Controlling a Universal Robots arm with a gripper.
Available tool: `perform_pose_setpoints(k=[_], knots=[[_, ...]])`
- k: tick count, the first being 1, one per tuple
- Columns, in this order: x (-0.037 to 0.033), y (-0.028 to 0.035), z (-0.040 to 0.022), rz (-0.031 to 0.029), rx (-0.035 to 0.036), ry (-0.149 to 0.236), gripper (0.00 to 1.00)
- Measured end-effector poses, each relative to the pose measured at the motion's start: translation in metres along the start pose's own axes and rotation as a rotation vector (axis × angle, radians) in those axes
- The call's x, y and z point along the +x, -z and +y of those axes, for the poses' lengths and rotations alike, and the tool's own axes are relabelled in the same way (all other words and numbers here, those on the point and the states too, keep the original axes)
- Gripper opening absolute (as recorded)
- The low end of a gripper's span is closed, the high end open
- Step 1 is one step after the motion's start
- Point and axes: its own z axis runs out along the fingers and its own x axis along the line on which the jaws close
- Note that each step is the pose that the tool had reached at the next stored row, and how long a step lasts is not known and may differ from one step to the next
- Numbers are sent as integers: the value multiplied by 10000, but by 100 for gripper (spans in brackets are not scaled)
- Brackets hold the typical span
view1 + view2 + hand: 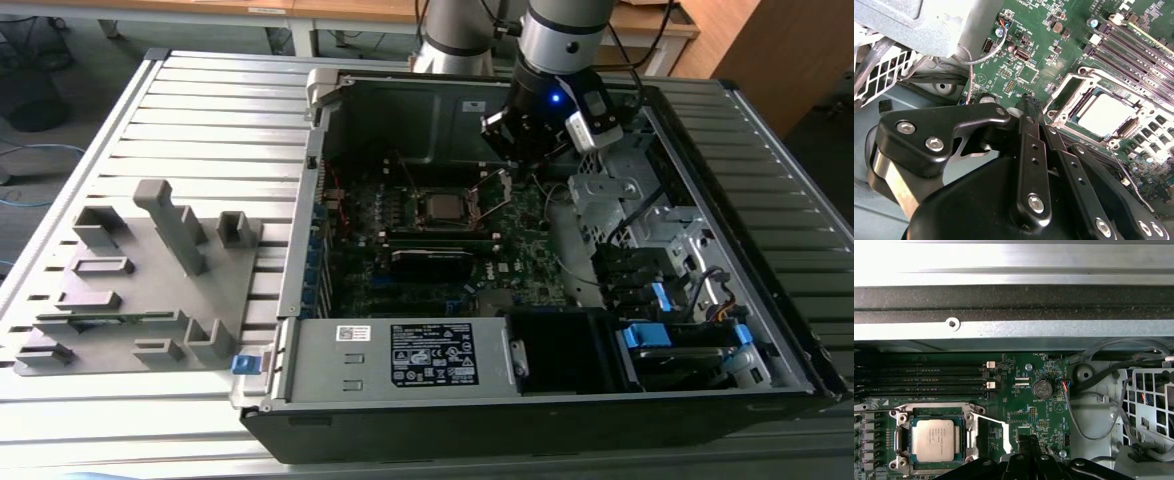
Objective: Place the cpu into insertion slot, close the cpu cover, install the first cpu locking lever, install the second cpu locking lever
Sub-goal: 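Close the cpu cover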
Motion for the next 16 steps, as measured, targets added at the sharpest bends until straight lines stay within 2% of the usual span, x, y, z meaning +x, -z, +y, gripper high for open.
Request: perform_pose_setpoints(k=[3,5,13,16], knots=[[0,0,-1,2,0,-1,11],[-1,-1,-1,41,1,0,11],[4,-1,-1,48,2,-3,11],[39,1,-2,48,2,-2,11]])
